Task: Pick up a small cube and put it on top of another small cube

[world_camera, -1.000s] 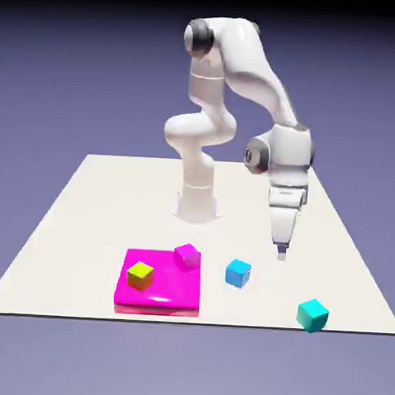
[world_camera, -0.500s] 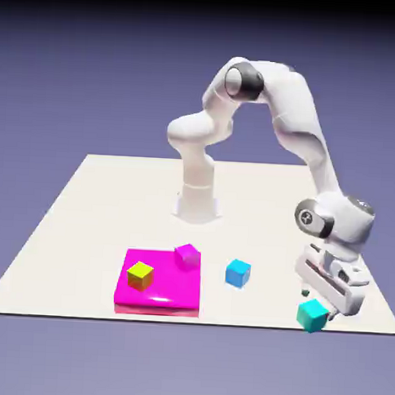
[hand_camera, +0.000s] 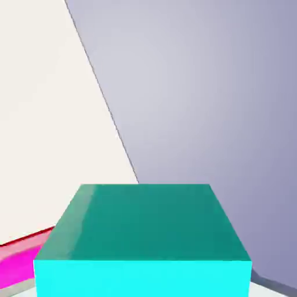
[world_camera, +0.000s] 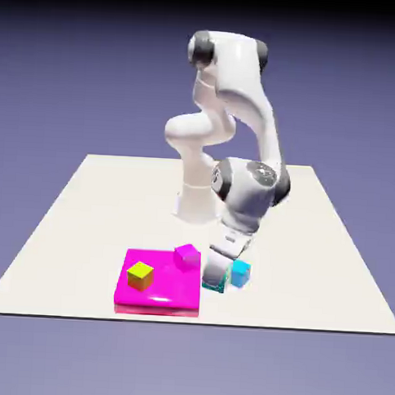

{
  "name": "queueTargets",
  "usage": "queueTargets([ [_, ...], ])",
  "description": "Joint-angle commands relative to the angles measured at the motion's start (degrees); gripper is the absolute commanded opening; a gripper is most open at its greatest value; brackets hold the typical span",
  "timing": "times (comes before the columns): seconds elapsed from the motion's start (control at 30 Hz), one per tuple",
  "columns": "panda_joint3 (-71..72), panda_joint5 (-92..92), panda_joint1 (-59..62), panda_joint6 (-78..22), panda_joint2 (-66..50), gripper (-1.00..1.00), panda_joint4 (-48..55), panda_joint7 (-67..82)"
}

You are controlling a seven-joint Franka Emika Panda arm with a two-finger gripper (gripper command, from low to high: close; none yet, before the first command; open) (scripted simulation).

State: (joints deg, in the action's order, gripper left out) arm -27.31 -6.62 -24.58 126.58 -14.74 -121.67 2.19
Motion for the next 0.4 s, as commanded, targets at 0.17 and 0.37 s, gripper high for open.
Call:
queueTargets([
  [0.17,-4.21,3.51,6.22,1.41,1.45,-1.00,-5.03,-5.91],
  [0.37,-4.22,3.49,6.21,1.36,1.49,1.00,-5.01,-5.92],
])
